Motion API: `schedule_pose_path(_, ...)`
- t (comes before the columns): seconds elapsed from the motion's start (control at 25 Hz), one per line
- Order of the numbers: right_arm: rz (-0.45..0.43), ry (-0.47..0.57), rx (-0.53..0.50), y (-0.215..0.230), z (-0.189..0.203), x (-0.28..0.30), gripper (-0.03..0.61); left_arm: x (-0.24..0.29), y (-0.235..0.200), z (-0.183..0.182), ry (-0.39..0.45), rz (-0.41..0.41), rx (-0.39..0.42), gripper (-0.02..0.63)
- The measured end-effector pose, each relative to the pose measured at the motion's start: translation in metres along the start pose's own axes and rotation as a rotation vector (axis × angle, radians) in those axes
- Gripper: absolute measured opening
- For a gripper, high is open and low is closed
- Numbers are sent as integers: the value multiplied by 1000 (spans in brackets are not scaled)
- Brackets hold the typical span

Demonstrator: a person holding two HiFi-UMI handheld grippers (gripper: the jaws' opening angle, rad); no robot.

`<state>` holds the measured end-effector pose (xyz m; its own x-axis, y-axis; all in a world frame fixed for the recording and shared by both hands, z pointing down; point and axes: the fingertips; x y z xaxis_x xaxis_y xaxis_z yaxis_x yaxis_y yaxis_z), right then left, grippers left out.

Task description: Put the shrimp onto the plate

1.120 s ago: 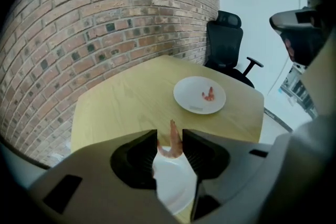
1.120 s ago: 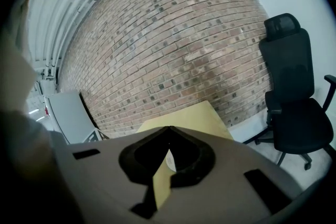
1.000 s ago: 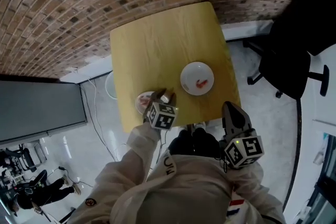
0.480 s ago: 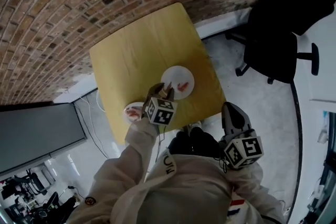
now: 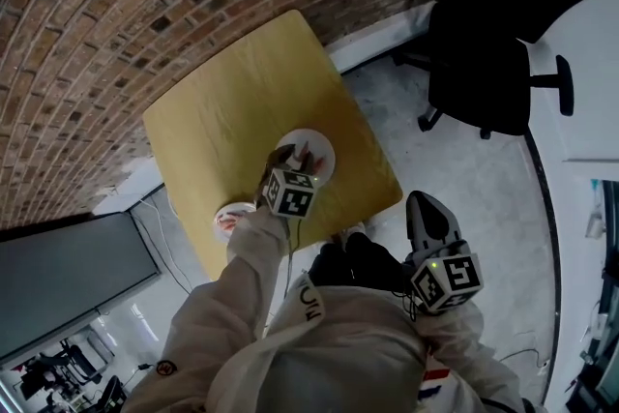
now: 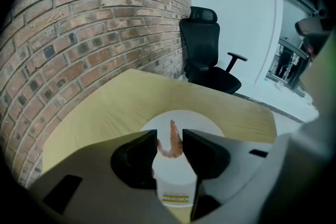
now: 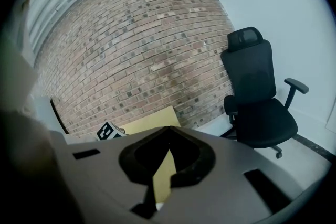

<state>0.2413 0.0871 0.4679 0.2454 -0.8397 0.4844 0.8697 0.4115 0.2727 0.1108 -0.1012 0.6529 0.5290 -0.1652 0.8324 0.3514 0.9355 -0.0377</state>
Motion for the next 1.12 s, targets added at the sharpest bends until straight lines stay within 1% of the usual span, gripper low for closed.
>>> schedule_pose_path(0.28, 55, -10, -5, 26, -1, -10, 23, 20, 6, -10, -2, 17, 13, 153)
schedule_pose_path(0.52, 71, -14, -8, 35, -4, -14, 23, 28, 8, -15, -2, 20, 13, 153)
schedule_pose_path(1.12, 84, -8, -21, 37, -4, -22, 23, 28, 12, -13, 27, 39, -11, 155)
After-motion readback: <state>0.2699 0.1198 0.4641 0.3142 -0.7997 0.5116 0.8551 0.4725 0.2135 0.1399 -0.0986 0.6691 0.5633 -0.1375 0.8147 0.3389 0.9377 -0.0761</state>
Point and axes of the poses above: the fingertips, and each gripper's own axes: x forward along the fingers, y to its right, z out of its underside, and after that the axes turned 10 degrees about z, right-handed
